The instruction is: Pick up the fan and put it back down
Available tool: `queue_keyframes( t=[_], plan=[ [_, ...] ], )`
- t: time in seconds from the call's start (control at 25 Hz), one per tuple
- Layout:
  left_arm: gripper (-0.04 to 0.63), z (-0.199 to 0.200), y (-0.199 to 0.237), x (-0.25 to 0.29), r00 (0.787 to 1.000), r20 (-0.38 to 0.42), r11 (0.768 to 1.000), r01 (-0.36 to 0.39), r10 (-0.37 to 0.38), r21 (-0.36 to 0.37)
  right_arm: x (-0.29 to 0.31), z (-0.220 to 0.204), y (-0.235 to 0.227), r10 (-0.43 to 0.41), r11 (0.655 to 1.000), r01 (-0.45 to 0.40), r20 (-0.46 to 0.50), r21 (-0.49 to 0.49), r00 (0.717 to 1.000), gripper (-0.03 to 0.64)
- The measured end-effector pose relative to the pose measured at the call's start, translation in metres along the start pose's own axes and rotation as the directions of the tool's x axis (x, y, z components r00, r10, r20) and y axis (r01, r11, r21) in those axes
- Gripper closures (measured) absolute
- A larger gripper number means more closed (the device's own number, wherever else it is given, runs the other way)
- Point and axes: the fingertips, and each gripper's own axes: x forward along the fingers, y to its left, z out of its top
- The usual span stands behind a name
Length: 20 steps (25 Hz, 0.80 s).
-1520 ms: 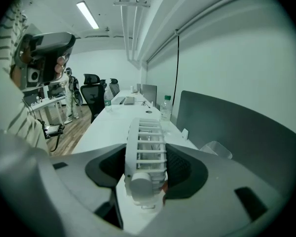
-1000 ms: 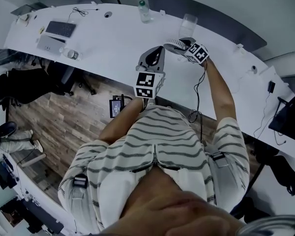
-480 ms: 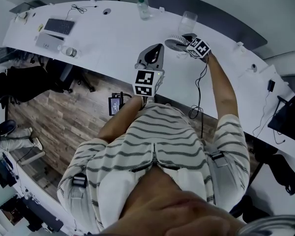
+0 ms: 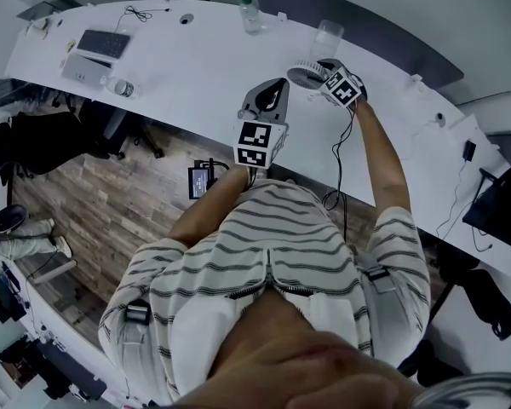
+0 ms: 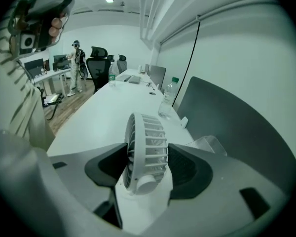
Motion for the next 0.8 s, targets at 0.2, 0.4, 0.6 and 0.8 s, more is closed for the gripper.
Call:
queue_keyframes(
  t=[0.2, 0.4, 0.6, 0.8],
  plan=[
    [0.588, 0.000, 0.002, -0.001, 1.000, -0.002, 1.000, 0.000, 0.000, -0.006, -0.006, 0.007, 0.000, -0.107, 0.991, 0.105, -0.031, -0.085, 0.994, 0.374],
    [0.588, -0.001, 0.002, -0.003, 1.000, 0.000, 1.000, 0.003, -0.003, -0.011, -0.010, 0.013, 0.002, -0.226, 0.956, 0.214, -0.040, -0.203, 0.973, 0.370],
    [0.588, 0.000, 0.001, -0.004, 1.000, 0.005, 1.000, 0.010, -0.010, -0.007, -0.018, 0.022, 0.005, -0.323, 0.923, 0.316, 0.007, -0.220, 0.947, 0.371],
    [0.588, 0.001, -0.002, -0.005, 1.000, 0.007, 1.000, 0.018, -0.018, -0.001, -0.034, 0.029, 0.012, -0.339, 0.934, 0.343, 0.057, -0.103, 0.939, 0.398]
  ],
)
